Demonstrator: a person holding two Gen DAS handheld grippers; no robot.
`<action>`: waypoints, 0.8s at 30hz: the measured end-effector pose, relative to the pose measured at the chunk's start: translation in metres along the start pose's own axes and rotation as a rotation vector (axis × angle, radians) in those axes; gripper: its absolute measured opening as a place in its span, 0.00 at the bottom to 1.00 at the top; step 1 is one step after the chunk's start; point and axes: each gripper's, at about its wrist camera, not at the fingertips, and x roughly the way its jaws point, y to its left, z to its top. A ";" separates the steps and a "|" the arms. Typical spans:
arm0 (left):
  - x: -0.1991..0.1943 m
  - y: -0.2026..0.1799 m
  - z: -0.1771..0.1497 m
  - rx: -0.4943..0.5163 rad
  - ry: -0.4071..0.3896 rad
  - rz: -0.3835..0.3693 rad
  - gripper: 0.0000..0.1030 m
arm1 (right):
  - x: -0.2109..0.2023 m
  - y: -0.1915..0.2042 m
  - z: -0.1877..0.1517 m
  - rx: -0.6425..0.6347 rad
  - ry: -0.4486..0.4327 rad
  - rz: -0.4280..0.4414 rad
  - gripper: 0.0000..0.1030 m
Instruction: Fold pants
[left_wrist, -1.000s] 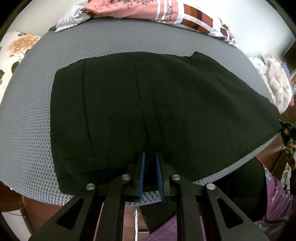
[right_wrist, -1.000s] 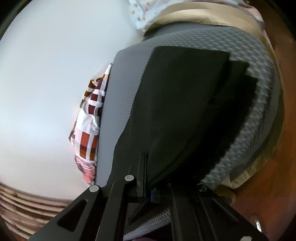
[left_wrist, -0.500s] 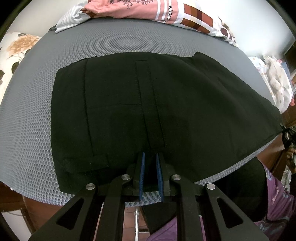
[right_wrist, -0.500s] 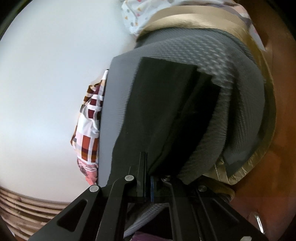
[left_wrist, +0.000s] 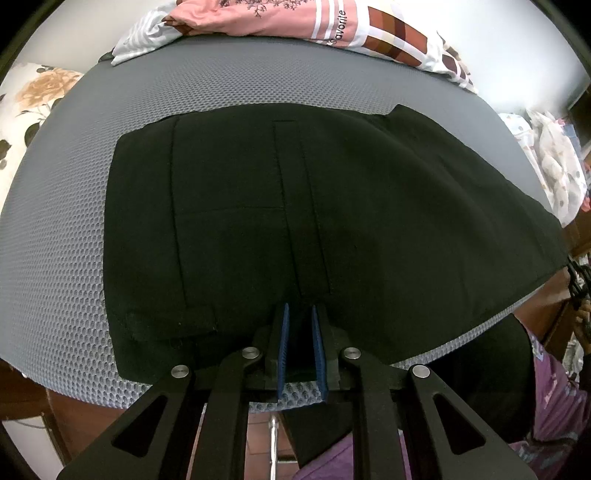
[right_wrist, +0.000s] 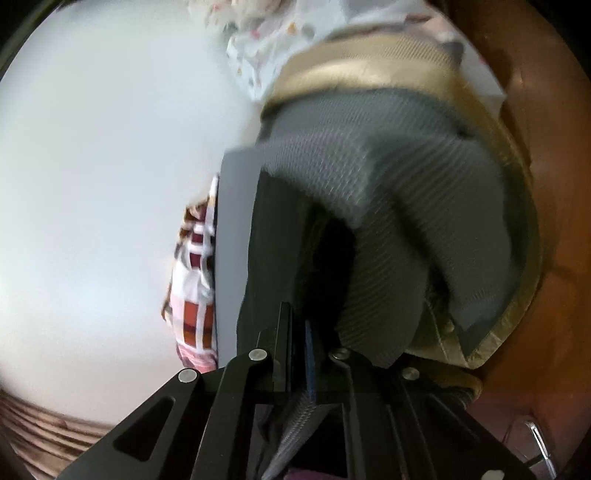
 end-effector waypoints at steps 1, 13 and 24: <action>0.000 0.000 0.000 -0.001 0.000 0.000 0.15 | -0.004 0.004 0.000 -0.028 -0.010 -0.033 0.11; -0.001 0.003 -0.004 -0.009 -0.016 -0.004 0.15 | -0.022 -0.011 0.014 0.073 -0.085 -0.035 0.35; -0.004 0.003 -0.015 -0.014 -0.078 -0.008 0.15 | -0.001 0.028 0.008 -0.102 -0.049 -0.171 0.14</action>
